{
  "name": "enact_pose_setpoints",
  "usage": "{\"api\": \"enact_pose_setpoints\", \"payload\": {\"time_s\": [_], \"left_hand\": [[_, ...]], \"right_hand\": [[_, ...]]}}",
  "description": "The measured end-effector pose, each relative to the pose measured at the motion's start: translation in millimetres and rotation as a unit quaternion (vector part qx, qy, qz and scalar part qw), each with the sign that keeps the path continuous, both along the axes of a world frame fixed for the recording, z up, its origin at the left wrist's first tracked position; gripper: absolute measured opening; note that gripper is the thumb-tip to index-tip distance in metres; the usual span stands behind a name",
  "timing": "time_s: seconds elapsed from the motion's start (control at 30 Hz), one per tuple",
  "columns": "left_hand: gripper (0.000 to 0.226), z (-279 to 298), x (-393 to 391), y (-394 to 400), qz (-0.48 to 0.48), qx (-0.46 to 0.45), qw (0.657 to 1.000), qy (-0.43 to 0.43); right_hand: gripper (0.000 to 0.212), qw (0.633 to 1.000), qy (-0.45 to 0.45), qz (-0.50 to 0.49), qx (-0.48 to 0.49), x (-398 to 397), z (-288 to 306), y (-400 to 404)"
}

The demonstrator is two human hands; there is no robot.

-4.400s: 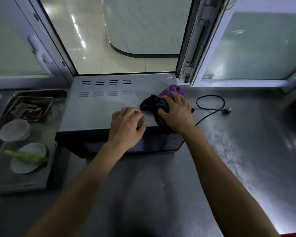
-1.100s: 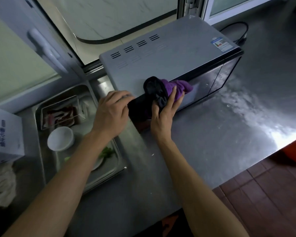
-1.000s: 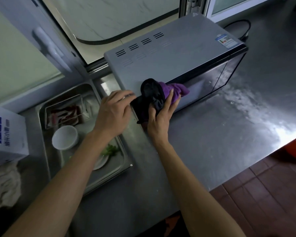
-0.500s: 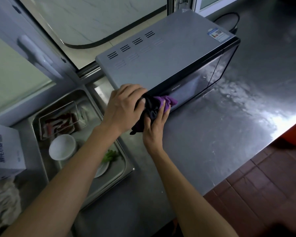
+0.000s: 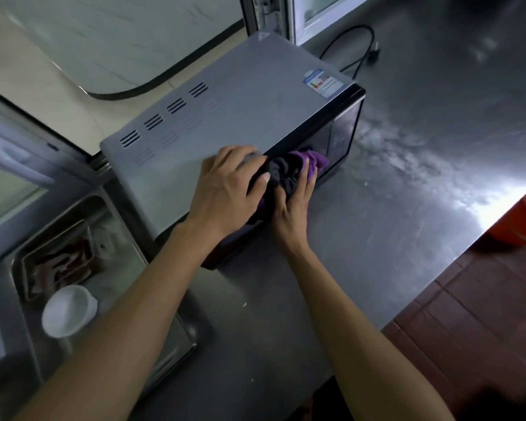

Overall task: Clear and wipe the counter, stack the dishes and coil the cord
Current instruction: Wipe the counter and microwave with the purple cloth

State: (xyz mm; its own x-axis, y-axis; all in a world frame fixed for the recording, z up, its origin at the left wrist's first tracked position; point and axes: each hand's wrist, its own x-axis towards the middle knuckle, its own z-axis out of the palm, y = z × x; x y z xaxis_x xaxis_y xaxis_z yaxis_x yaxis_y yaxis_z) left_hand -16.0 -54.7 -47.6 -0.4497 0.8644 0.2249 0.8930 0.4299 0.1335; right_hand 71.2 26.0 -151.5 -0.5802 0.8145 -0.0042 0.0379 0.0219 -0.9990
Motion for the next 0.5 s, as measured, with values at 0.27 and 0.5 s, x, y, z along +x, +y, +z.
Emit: {"api": "enact_pose_setpoints", "payload": {"time_s": [0.27,0.5], "left_hand": [[0.04,-0.7,6.8,75.4,-0.008,-0.006,1.0,0.004],[0.036,-4.5,7.2,99.6,-0.002,0.013,1.0,0.012]], "right_hand": [[0.069,1.0,0.004,-0.028,-0.005,1.6,4.1,93.5],[0.068,0.999,-0.017,-0.03,-0.029,4.3,4.3,133.2]]}}
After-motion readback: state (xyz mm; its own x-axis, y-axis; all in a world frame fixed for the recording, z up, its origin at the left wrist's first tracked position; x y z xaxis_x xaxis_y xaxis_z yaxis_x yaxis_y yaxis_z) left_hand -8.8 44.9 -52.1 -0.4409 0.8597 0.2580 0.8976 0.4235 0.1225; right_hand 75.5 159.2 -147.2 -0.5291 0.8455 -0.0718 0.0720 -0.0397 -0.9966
